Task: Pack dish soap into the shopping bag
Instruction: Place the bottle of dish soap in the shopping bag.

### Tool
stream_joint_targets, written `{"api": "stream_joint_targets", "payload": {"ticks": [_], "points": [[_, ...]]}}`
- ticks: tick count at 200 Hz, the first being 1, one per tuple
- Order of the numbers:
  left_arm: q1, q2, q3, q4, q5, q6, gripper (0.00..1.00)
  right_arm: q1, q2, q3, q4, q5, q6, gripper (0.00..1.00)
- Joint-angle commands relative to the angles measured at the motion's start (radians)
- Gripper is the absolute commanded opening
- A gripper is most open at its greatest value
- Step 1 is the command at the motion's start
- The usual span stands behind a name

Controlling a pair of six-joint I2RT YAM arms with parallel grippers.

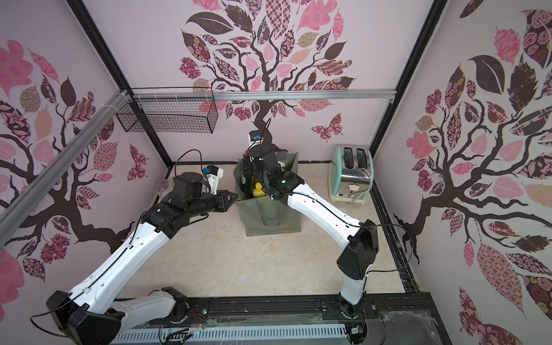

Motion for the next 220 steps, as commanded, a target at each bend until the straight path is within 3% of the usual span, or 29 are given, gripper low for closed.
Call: {"api": "stream_joint_targets", "payload": {"ticks": [1, 63, 97, 177, 220], "points": [[0.002, -0.022, 0.062, 0.106, 0.028, 0.015, 0.0, -0.006, -0.004, 0.035, 0.035, 0.052, 0.032, 0.0], [0.002, -0.024, 0.034, 0.136, 0.037, 0.004, 0.0, -0.003, 0.045, 0.267, -0.071, 0.044, 0.125, 0.0], [0.002, -0.024, 0.043, 0.129, 0.04, 0.007, 0.0, 0.018, 0.079, 0.313, -0.073, 0.034, 0.131, 0.0], [0.001, -0.044, 0.066, 0.105, 0.041, 0.029, 0.0, 0.046, -0.001, -0.057, 0.051, 0.105, 0.097, 0.0], [0.001, -0.052, 0.068, 0.106, 0.033, 0.029, 0.0, 0.056, -0.011, -0.115, 0.055, 0.142, 0.021, 0.0]]}}
